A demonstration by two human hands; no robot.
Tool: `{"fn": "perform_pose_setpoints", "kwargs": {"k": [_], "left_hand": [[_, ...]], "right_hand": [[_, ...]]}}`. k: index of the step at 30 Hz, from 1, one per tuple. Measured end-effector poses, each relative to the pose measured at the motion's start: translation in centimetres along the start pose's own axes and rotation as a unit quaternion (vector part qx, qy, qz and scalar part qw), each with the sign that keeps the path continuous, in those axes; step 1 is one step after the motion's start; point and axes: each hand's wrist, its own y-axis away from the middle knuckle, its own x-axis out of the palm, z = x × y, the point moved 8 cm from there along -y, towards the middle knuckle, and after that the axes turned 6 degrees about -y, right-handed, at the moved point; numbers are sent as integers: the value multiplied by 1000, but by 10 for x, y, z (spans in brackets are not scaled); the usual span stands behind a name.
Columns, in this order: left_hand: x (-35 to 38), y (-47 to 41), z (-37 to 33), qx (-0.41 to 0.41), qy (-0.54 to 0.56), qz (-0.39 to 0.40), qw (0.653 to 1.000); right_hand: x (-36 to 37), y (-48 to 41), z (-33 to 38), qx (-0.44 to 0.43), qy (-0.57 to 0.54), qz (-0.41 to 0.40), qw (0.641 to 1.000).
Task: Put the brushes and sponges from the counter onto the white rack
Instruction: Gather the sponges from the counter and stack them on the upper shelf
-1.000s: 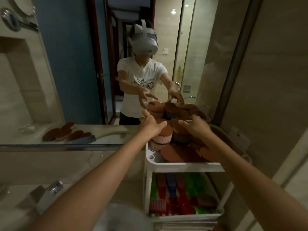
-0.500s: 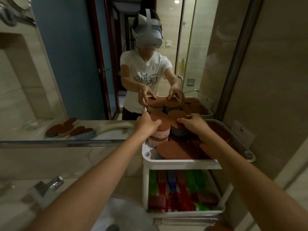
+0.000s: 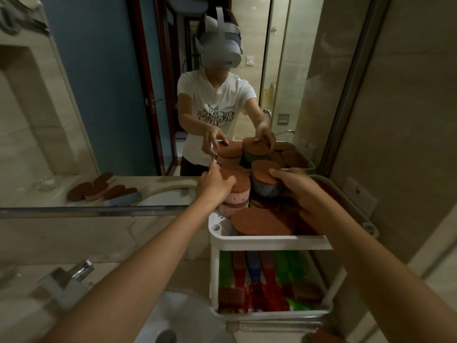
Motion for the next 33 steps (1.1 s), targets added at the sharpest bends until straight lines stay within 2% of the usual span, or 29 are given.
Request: {"fn": "perform_pose_setpoints", "kwargs": {"k": [3,5,8,12,16,19,21,24,26,29,33], "left_hand": [[0,0,0,3,0,-3,1000],[2,1,1,5,7,-3,1000],[3,4,3,4,21,-5,1000],[3,5,2,8,26,-5,1000],[6,5,0,19,13,-4,1000],[3,7,1,11,22,-6,1000],[-4,14,-1,23,24,-19,999],[-23,34,-1,62,34,-54,996],[-42,51,10,74,37,-75,994],[-77,80,53,62,59,-96,992],[-132,127,165,-34,85,-119,989]], "right_hand": [[3,3,-3,4,11,16,1000],[5,6,-2,-11,80,4,997],[9,10,6,-65,220,-19,973],[10,9,11,-112,267,-28,957],[17,9,22,-206,365,-48,907],[21,16,26,-219,404,-70,885],[23,32,36,-249,420,-115,865],[42,74,60,-379,396,-162,821],[72,102,65,-427,357,-127,821],[126,145,60,-454,292,-76,838],[222,195,26,-407,215,-1,888]]}}
